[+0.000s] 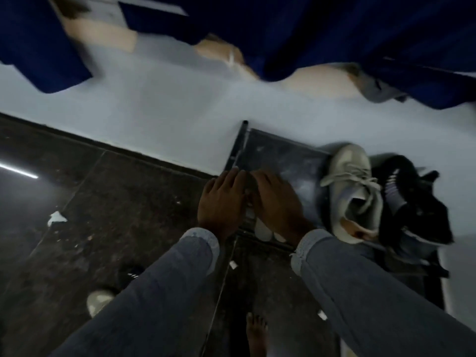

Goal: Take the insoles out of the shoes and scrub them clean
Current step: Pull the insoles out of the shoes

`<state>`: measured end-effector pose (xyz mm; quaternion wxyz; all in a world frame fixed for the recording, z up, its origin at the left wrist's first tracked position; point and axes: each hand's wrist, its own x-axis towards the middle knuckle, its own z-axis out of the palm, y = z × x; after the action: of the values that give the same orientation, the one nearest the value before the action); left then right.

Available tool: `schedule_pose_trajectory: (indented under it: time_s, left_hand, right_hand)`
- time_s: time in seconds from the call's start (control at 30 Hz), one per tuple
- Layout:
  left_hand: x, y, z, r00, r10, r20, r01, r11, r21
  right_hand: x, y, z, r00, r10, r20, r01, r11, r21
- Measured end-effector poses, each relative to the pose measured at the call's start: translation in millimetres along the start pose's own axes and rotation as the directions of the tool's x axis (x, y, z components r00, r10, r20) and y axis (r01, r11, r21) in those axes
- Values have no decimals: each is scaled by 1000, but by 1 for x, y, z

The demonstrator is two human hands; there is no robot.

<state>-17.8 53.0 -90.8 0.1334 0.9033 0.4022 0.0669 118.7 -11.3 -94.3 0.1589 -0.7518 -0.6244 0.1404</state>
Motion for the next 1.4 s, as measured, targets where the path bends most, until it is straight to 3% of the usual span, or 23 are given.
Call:
schedule_pose_trajectory:
  time_s: [0.27, 0.37, 0.5, 0.57, 0.63, 0.77, 0.83, 0.93, 1.07, 1.2, 1.3, 1.4]
  left_hand:
    - [23, 115, 21, 969, 244, -44, -244, 970, -5]
    - [23, 157, 28, 923, 375, -87, -380, 923, -54]
    - [20, 202, 38, 854, 518, -40, -520, 847, -111]
    - [20, 218, 42, 831, 535, 153, -525, 845, -103]
    - [20, 230, 46, 807, 448, 385, -461, 885, -62]
    - [19, 238, 52, 819, 333, 468, -357, 933, -40]
    - [18, 238, 54, 811, 318, 491, -370, 929, 10]
    - [17, 238, 54, 847, 302, 437, -381, 919, 103]
    - [11, 228, 60, 889, 328, 319, -343, 939, -9]
    - [5, 202, 55, 891, 345, 294, -379, 923, 68]
    - [-5, 178, 34, 905, 398, 152, -411, 909, 68]
    - [-9, 151, 7, 935, 349, 64, -354, 930, 96]
  right_hand:
    - [-51, 95, -69, 958, 191, -215, -225, 964, -144]
    - [-71, 122, -99, 920, 253, -300, -294, 950, -101]
    - [-115, 158, -123, 853, 375, -364, -440, 891, -114]
    - [-141, 170, -125, 839, 432, -331, -498, 854, -150]
    - [-163, 177, -125, 831, 490, -264, -545, 813, -206]
    - [-189, 183, -121, 800, 600, 2, -580, 775, -252]
    - [-187, 187, -118, 781, 624, 32, -601, 764, -236]
    - [-176, 194, -116, 756, 652, 65, -609, 736, -295]
    - [-165, 195, -117, 748, 653, 117, -554, 712, -432]
    - [-156, 180, -125, 824, 566, 29, -481, 726, -491]
    - [-145, 152, -126, 885, 464, -25, -424, 783, -456]
    - [-124, 118, -132, 931, 359, -62, -350, 833, -429]
